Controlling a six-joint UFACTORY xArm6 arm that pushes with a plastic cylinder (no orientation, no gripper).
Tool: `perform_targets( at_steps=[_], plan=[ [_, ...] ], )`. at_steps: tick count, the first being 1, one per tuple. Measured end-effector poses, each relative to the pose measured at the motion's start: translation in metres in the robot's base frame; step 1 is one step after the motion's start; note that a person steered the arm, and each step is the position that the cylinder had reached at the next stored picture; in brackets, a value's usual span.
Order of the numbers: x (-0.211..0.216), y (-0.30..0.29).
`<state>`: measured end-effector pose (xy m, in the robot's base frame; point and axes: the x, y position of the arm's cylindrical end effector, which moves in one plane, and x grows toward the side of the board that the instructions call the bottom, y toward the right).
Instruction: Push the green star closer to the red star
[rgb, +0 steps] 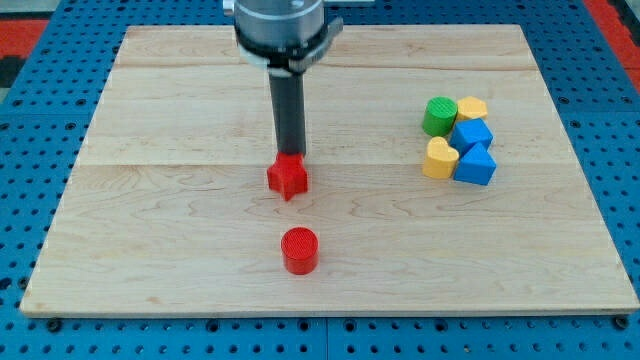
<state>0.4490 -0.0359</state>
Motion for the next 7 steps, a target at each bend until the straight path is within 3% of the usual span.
perform_targets(
  at_steps=[2,6,7],
  plan=[
    [0.057,0.006],
    [-0.24,0.052],
    [-0.257,0.036]
  ],
)
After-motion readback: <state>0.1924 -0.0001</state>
